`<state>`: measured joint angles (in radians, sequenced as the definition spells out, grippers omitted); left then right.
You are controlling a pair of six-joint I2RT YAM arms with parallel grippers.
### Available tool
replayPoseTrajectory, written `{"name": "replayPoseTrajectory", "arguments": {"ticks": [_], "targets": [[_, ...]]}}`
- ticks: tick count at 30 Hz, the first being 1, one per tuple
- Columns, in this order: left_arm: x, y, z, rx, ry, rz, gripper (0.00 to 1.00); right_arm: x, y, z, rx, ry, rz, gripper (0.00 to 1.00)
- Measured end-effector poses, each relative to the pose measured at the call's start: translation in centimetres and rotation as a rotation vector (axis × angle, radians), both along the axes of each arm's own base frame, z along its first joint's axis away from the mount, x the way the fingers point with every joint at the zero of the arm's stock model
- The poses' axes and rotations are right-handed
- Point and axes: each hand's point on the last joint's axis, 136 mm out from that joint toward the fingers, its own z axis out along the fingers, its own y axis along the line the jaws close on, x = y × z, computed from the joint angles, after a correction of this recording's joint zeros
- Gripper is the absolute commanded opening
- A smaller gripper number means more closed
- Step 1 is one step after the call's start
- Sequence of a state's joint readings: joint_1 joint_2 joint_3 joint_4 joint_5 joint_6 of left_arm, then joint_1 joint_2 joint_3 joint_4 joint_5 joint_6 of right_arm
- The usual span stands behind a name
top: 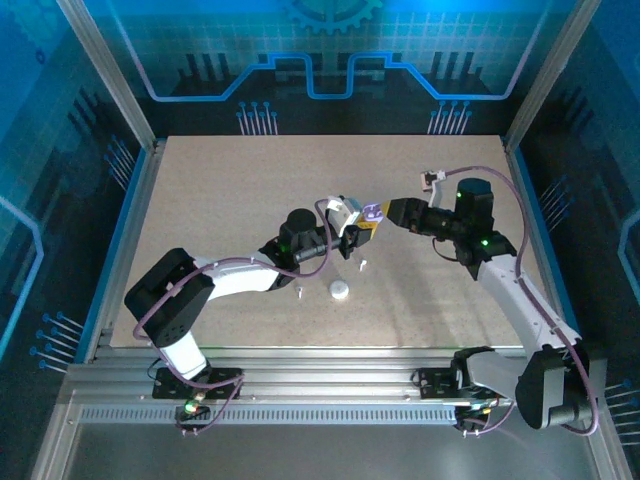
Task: Insert the wireless bluetooth earbuds into the charging case
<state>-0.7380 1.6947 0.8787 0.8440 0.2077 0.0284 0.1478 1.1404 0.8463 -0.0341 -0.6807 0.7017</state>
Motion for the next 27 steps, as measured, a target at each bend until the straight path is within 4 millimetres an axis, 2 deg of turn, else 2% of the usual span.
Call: {"name": "replayPoseTrajectory", "arguments": {"ticks": [3, 12, 19, 27], "targets": [[0.00, 0.00, 0.00, 0.000, 0.000, 0.000, 0.15, 0.16, 0.01, -0.33, -0.006, 0.014, -0.003, 0.46], [0.00, 0.00, 0.00, 0.000, 0.000, 0.000, 0.15, 0.71, 0.13, 0.49, -0.005, -0.007, -0.005, 0.43], [-0.01, 0.00, 0.00, 0.000, 0.000, 0.000, 0.15, 0.82, 0.18, 0.21, -0.013, 0.000, -0.013, 0.49], [-0.05, -0.03, 0.00, 0.000, 0.000, -0.003, 0.15, 0.80, 0.68, -0.18, -0.012, 0.010, 0.004, 0.44]]}}
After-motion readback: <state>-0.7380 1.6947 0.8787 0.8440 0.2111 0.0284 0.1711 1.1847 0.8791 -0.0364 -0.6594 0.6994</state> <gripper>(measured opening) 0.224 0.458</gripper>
